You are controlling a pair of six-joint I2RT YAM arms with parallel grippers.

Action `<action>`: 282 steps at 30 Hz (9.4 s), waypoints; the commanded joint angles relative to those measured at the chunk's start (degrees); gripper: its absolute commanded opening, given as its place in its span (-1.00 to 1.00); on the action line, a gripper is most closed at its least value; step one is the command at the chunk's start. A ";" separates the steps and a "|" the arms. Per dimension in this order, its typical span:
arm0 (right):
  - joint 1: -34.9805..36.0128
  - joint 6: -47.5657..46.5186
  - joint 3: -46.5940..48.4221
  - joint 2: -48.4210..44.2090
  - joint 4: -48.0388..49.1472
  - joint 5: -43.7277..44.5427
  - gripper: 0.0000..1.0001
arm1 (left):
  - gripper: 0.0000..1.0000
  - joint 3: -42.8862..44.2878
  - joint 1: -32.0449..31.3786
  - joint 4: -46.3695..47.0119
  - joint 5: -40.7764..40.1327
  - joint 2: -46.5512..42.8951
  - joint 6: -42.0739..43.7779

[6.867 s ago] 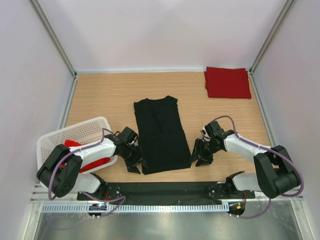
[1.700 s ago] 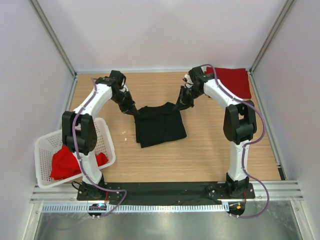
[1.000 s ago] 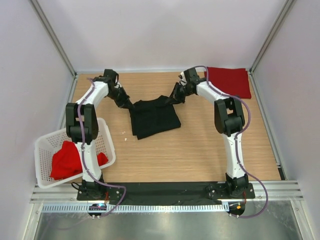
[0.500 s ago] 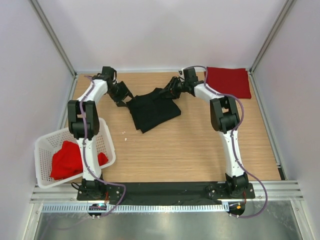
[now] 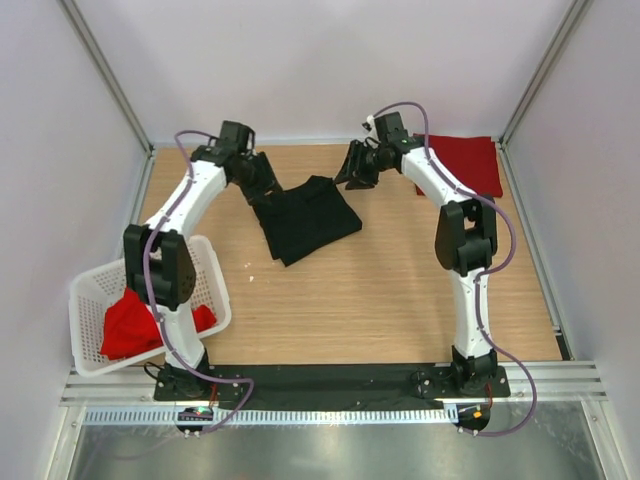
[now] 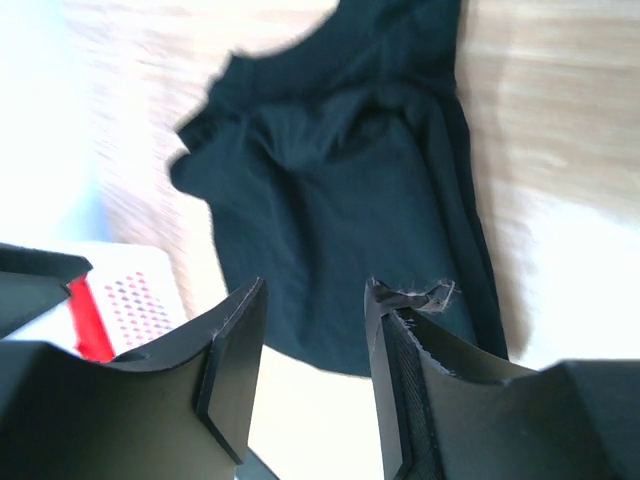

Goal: Fold and stack the t-shirts
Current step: Fold the tshirt

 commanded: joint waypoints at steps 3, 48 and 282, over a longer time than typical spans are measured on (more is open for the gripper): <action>3.97 -8.96 -2.51 -2.78 -7.17 7.47 -0.02 | -0.11 -0.88 -6.31 0.69 1.16 7.14 -0.06; 4.87 -10.88 -53.24 -48.41 -8.93 13.56 0.35 | 0.12 -22.05 -26.44 -6.44 8.43 -16.76 -4.79; 5.04 -6.95 -49.53 -27.56 -4.02 -1.75 -0.98 | -0.55 -10.54 -19.68 -3.27 -2.79 6.36 7.32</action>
